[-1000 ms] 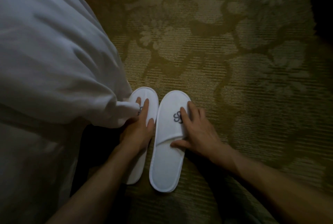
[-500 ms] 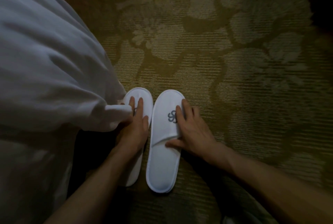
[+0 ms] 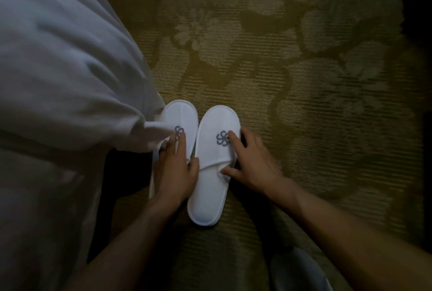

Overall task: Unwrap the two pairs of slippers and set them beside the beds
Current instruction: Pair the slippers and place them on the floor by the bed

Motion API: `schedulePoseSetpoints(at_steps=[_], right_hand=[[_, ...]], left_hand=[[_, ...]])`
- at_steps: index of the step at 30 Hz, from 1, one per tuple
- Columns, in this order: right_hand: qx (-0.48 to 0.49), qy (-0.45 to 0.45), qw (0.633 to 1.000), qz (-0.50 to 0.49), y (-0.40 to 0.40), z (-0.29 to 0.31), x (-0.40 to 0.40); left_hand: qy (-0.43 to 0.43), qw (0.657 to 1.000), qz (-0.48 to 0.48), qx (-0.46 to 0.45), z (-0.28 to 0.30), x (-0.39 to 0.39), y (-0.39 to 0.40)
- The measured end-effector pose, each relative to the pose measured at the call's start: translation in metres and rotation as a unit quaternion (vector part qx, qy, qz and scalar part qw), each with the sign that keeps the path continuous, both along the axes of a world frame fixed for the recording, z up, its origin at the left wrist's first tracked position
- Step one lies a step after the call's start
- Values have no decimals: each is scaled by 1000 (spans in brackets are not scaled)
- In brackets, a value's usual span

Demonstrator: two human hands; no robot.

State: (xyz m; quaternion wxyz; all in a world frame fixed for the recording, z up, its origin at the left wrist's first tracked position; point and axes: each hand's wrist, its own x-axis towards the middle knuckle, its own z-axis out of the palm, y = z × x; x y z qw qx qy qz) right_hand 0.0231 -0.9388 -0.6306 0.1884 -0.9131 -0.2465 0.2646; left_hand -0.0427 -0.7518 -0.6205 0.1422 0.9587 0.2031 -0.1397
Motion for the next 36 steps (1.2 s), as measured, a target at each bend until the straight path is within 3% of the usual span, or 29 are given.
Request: schedulePoseSetpoints(at_steps=[5, 16, 27, 36], right_hand=[[-23, 13, 1000, -5, 6, -1, -11], [-47, 25, 998, -22, 12, 11, -3], [-30, 103, 994, -8, 17, 66, -9], [-64, 151, 986, -10, 3, 114, -26]], left_hand=[[55, 998, -16, 20, -5, -1, -5], [90, 994, -52, 32, 23, 12, 4], [16, 995, 27, -95, 65, -33, -17], [95, 984, 81, -130, 107, -75, -26]])
